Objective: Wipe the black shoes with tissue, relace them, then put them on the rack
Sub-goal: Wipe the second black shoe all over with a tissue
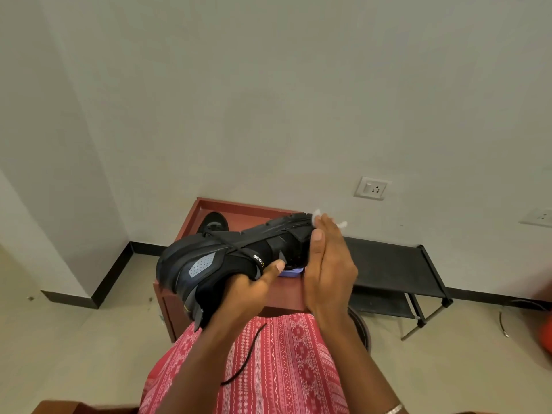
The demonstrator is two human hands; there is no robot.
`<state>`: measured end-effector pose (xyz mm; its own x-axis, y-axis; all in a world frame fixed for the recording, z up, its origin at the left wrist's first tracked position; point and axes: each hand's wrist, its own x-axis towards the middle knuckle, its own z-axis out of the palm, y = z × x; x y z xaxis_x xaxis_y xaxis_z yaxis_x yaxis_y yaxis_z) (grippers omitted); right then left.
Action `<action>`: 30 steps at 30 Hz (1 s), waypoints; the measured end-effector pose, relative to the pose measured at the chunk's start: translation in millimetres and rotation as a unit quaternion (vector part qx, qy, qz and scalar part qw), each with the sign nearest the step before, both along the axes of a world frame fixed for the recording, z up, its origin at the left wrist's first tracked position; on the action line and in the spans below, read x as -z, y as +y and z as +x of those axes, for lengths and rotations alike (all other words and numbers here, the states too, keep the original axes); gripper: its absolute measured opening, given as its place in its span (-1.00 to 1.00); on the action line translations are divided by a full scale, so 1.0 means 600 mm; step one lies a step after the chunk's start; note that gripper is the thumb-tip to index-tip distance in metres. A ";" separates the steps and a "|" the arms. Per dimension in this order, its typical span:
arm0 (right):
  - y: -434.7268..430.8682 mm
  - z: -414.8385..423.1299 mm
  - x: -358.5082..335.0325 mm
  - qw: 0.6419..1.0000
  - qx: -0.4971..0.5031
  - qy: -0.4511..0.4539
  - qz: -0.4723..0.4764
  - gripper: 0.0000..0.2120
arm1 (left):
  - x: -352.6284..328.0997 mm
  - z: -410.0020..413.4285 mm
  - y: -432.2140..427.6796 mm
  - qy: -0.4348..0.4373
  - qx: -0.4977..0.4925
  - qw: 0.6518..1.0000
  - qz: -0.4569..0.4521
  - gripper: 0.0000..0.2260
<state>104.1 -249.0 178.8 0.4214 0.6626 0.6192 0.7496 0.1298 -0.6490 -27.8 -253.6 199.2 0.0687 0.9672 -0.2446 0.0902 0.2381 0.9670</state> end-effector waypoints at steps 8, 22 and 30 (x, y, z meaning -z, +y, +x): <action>0.007 0.013 0.000 0.981 -0.118 -0.141 0.066 -0.58 | 0.000 -0.007 0.000 -0.001 -0.007 1.000 0.016 -0.72; -0.016 -0.037 -0.014 0.967 -0.180 -0.166 0.070 -0.56 | 0.004 -0.002 -0.003 0.032 0.042 0.997 0.054 -0.83; 0.005 0.039 0.007 0.997 -0.004 0.080 0.003 -0.50 | 0.008 -0.010 0.007 -0.002 -0.005 1.000 -0.024 -0.71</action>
